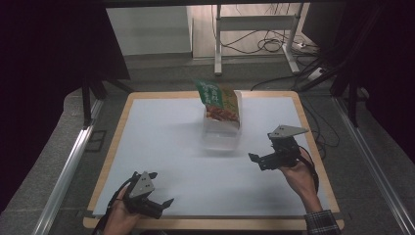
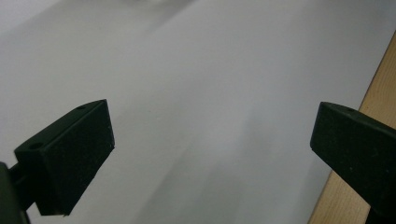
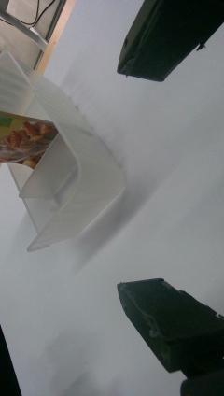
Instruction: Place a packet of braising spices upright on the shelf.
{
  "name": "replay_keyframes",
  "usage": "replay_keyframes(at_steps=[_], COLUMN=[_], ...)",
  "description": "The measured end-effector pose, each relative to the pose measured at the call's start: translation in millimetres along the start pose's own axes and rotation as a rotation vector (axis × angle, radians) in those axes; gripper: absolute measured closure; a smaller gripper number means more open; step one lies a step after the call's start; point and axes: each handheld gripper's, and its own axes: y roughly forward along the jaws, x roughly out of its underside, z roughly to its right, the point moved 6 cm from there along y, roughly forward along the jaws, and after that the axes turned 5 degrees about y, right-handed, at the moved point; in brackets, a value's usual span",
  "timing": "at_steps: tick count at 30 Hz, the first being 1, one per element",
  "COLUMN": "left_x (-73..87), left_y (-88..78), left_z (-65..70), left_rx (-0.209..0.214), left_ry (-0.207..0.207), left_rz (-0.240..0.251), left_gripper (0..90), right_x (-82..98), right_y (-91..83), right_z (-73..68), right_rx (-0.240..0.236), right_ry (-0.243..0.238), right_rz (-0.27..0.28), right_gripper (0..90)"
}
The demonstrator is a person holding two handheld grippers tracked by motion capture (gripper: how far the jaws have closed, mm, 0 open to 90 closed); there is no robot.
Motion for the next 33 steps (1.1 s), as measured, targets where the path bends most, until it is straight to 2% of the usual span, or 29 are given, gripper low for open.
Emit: replay_keyframes(at_steps=[14, 22, 33], left_x=[0.4, 0.4, 0.7], left_y=[0.9, 1.1, 1.7], left_z=[0.5, 0.6, 0.9], left_rx=[-0.008, -0.011, -0.012], left_ry=[0.002, 0.003, 0.004], left_rz=[-0.015, -0.018, -0.024], left_gripper=[0.0, 0.0, 0.0], right_x=[19.6, 34.1, 55.5], right_y=[-29.2, -37.9, -50.6], right_z=[-4.2, -7.7, -11.7], right_rx=[0.028, 0.062, 0.082], right_ry=[0.019, 0.008, 0.019], right_rz=[0.017, 0.006, 0.013], right_gripper=[0.0, 0.0, 0.0])
